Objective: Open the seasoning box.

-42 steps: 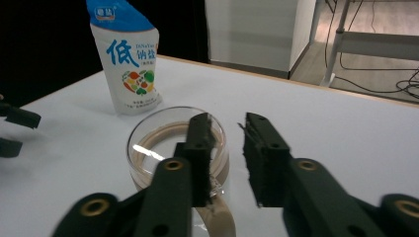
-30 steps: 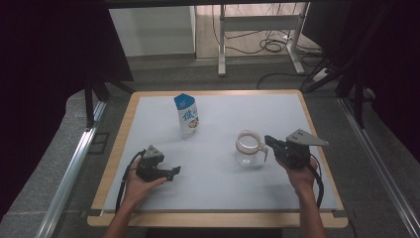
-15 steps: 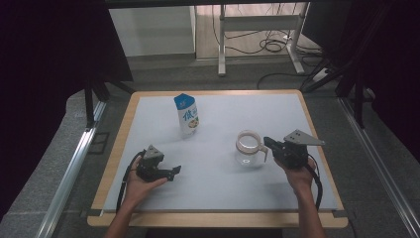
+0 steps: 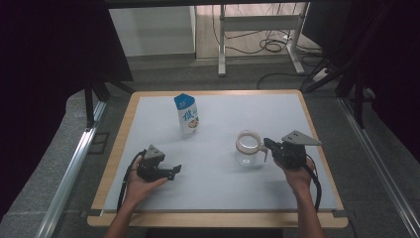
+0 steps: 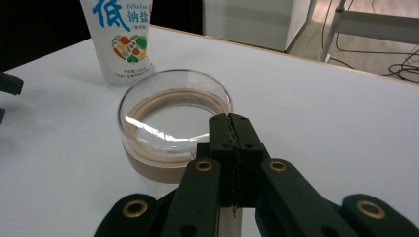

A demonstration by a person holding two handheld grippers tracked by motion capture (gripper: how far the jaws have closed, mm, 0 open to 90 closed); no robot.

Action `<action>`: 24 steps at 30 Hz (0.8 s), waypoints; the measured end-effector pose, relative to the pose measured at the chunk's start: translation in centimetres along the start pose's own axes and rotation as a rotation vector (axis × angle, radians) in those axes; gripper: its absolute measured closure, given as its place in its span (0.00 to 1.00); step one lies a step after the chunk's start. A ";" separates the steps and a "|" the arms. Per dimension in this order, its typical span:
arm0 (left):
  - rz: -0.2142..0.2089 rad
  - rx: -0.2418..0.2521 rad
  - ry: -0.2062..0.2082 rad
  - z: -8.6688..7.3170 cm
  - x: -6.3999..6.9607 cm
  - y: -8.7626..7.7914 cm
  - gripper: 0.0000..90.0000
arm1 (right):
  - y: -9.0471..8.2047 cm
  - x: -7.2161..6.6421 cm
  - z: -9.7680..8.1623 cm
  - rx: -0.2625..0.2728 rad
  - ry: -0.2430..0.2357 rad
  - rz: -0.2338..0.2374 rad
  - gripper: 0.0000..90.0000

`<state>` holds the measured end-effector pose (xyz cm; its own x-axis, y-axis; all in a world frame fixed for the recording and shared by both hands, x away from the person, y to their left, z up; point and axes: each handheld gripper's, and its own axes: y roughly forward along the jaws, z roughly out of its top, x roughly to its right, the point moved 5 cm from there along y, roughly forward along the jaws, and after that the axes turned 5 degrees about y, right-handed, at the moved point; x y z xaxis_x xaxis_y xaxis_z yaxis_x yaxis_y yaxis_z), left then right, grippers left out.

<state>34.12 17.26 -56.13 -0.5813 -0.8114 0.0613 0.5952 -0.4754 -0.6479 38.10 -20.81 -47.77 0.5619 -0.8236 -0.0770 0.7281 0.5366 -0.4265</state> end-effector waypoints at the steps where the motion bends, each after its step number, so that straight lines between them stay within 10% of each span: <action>1: -0.002 0.000 -0.001 0.0 0.0 0.0 0.21 | 0.0 0.1 -0.1 0.001 0.003 -0.001 1.00; 24: -0.018 0.019 -0.021 0.1 0.0 -0.3 0.47 | -0.1 0.2 -0.3 0.017 0.015 -0.005 1.00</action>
<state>34.01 17.31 -55.87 -0.5804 -0.8095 0.0887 0.5954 -0.4961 -0.6319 37.99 -21.10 -48.02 0.5522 -0.8290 -0.0882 0.7377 0.5351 -0.4116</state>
